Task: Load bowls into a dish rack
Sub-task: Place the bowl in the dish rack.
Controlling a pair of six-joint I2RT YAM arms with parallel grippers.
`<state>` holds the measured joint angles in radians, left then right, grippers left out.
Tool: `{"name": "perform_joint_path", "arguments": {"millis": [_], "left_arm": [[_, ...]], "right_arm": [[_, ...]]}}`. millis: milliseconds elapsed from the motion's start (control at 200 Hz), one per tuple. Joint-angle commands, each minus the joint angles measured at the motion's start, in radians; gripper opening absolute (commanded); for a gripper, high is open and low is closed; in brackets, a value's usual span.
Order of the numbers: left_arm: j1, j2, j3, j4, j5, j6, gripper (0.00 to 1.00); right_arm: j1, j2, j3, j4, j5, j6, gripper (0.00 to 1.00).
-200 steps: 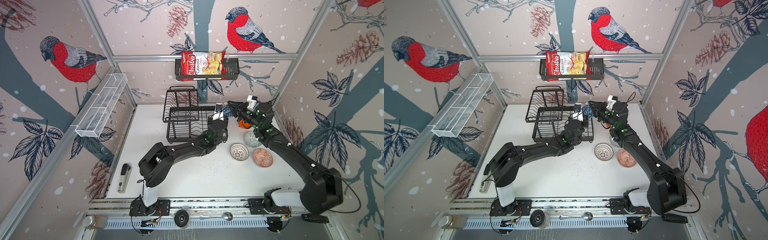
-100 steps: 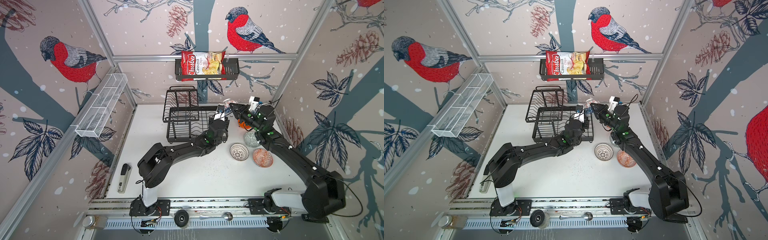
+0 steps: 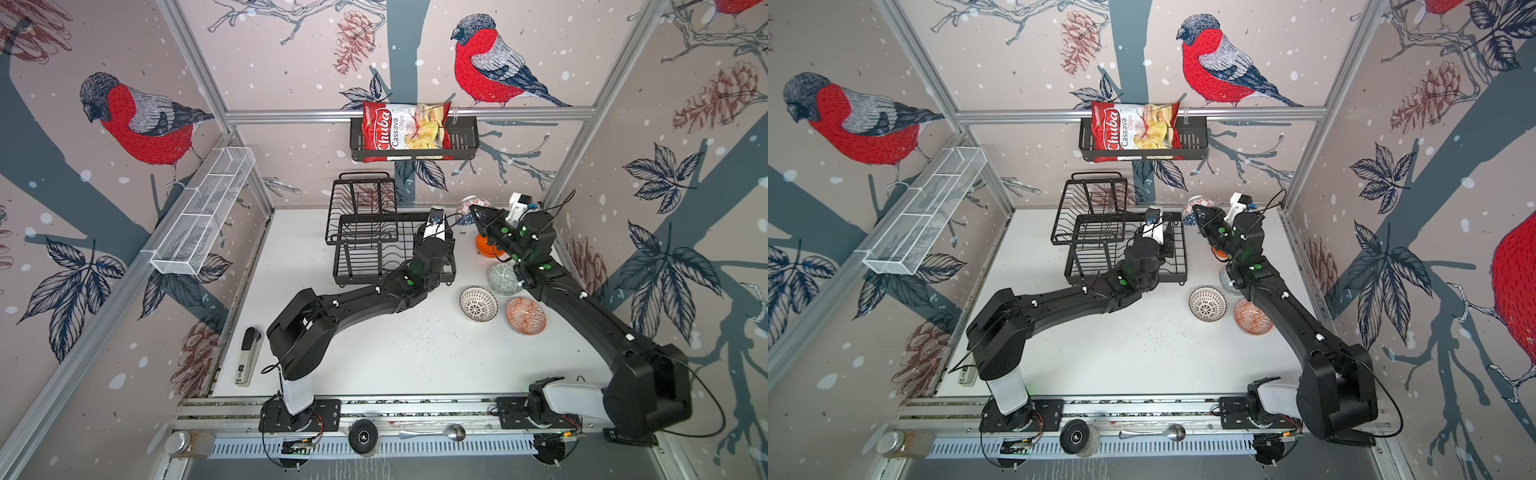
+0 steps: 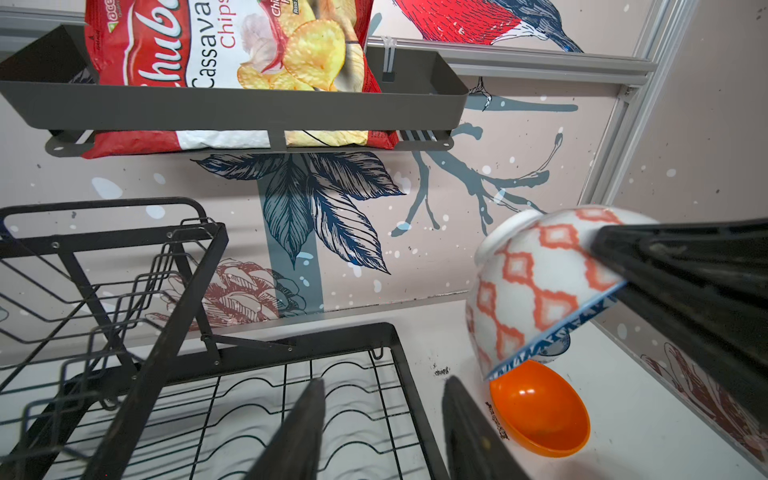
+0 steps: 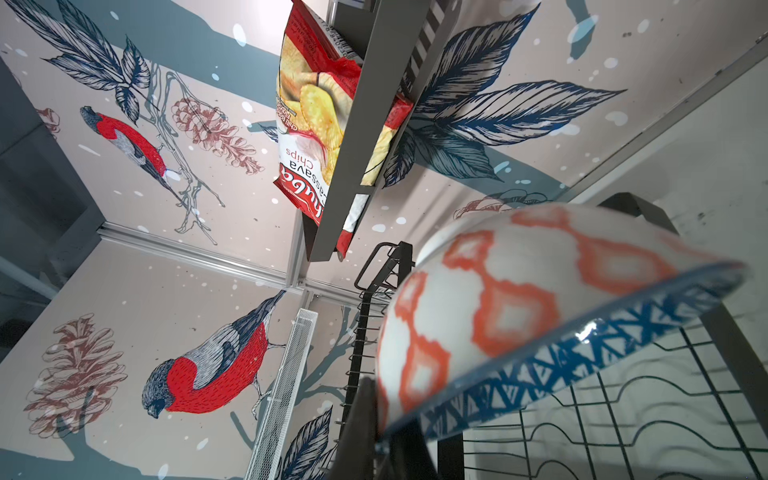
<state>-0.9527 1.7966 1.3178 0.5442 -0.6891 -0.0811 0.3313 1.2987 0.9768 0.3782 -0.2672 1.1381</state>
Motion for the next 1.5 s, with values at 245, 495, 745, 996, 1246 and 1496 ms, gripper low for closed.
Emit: {"name": "perform_joint_path", "arguments": {"millis": [245, 495, 745, 996, 1246, 1496], "left_arm": [[0.001, -0.125, -0.077, -0.066, -0.01, -0.061, 0.9], [0.004, -0.226, -0.086, -0.209, 0.049, -0.074, 0.97], [0.094, -0.296, 0.001, -0.528, 0.304, -0.19, 0.97], [0.162, -0.321, 0.151, -0.805, 0.312, -0.155, 0.97], [0.246, -0.426, 0.02, -0.671, 0.373, -0.046, 0.97], [0.379, -0.465, -0.068, -0.603, 0.47, -0.008, 0.98]], "right_arm": [[-0.012, -0.017, -0.031, 0.064, -0.005, -0.073, 0.0], [-0.003, -0.003, -0.078, 0.137, -0.015, -0.073, 0.0], [0.037, 0.028, -0.101, 0.193, 0.016, -0.092, 0.0], [0.118, 0.099, -0.096, 0.274, 0.066, -0.113, 0.0], [0.149, 0.205, -0.085, 0.388, 0.064, -0.069, 0.0], [0.172, 0.329, -0.035, 0.446, 0.053, -0.032, 0.0]]}}
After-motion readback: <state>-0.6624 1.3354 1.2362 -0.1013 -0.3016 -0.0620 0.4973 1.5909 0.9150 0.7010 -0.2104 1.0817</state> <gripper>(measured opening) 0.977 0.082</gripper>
